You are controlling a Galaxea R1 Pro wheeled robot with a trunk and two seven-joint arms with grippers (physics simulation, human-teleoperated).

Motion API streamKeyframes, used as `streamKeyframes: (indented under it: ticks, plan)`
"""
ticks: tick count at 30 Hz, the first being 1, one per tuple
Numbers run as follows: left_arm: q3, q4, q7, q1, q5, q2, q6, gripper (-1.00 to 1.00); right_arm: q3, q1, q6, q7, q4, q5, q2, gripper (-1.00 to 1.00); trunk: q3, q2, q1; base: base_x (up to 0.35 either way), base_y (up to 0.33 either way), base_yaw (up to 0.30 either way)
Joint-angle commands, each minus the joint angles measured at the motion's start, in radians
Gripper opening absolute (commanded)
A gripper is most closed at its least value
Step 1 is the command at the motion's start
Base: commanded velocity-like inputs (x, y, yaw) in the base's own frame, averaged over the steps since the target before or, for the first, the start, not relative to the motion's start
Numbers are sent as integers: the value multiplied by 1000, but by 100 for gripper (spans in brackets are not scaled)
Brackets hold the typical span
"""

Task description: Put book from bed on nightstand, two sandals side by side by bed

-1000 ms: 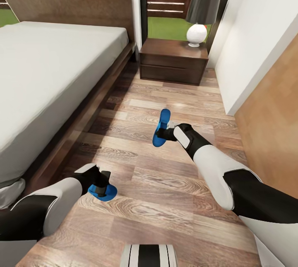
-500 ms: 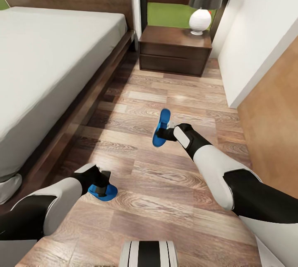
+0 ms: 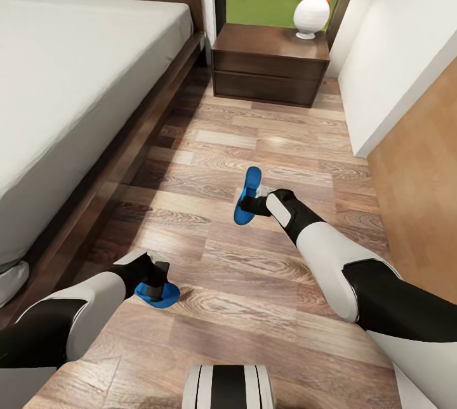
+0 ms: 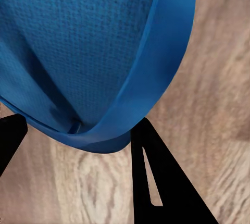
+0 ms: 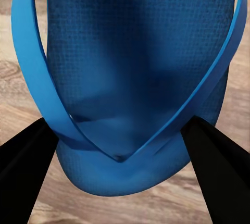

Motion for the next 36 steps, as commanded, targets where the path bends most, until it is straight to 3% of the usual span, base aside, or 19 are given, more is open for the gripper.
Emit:
streamKeyframes:
  ticks: [1,19,25,30,36]
  plan:
    - [-2,-2,6,0,-1,1,6,-100,4,0,4,-4,-1,-4,0,-100,-1,0,0,0,0,0]
    - [-1,-3,14,0,0,15,6,-100,4,0,3,-6,-1,-4,0,-100,-1,0,0,0,0,0]
    - [2,-4,59,0,7,18,6,-100,4,0,4,-6,-1,-4,0,-100,-1,0,0,0,0,0]
    - [55,-6,109,0,19,29,6,-100,4,0,3,-6,-1,-4,0,-100,-1,0,0,0,0,0]
    - [71,-7,115,0,23,32,6,-100,4,0,3,-6,-1,-4,0,-100,-1,0,0,0,0,0]
